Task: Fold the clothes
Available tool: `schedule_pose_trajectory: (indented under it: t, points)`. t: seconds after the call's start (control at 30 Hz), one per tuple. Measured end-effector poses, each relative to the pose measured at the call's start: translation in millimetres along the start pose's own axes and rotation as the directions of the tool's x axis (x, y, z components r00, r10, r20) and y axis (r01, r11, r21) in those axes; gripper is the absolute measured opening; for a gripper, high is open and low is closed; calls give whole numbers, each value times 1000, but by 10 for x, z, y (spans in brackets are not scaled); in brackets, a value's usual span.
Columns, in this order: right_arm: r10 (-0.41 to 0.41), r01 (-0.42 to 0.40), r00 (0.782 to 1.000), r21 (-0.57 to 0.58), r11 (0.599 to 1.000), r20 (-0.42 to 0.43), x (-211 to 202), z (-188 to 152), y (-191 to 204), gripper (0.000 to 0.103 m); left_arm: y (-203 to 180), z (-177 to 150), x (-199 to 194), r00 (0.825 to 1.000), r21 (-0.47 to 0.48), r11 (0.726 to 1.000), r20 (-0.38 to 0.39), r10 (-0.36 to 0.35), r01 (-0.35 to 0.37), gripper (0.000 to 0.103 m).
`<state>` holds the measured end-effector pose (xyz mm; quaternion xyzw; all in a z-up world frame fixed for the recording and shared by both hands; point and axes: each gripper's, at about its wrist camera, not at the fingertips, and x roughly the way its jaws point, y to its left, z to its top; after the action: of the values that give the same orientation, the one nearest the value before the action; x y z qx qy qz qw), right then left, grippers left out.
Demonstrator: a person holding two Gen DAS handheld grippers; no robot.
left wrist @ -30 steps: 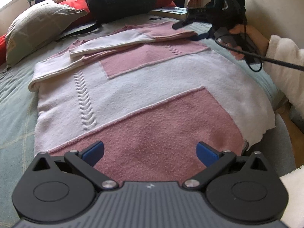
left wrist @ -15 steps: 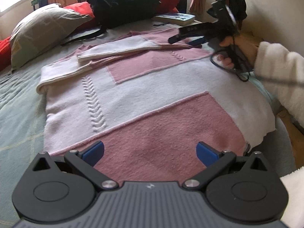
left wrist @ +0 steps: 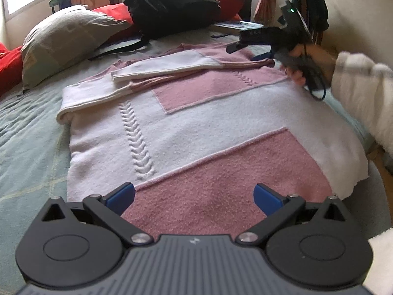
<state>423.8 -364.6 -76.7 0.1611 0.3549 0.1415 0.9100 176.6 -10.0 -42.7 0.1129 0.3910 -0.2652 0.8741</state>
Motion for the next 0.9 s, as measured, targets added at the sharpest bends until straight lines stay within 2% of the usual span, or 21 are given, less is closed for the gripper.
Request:
schedule_pose_trajectory:
  t: [0.07,0.2,0.27,0.37,0.53,0.67,0.73,0.77,0.8,0.9]
  points:
    - [-12,12,1000,9,1000,-7,-35,60,51,103,24,11,21,1000,-1,1000,-2,2,-2,102]
    - [-37,41,997,-46,998,71,-39,273,143,103,45,47,67,1000,-7,1000,3,27,-27,102]
    - [-68,72,995,-49,996,80,93,368,115,103,58,60,80,1000,-24,999,8,24,-23,102]
    - [-110,110,994,2,994,23,400,430,-59,103,76,61,121,1000,-34,999,0,13,-13,102]
    - [-175,177,984,-69,982,31,418,410,117,103,107,56,177,1000,-35,999,-13,22,-22,102]
    - [-186,185,982,-229,956,17,396,259,516,103,95,76,196,1000,-34,999,-1,16,-16,102]
    - [-229,205,972,-300,932,-45,551,146,616,103,79,67,188,1000,-36,999,3,5,-4,102]
    - [-255,225,966,-332,916,-46,628,76,638,103,74,58,183,1000,-37,999,4,-3,3,102]
    - [-252,230,967,-343,911,-20,619,49,646,103,70,45,171,1000,-36,999,5,-6,6,102]
    - [-239,216,970,-271,938,-55,529,167,627,103,97,11,120,1000,-37,999,11,-10,10,102]
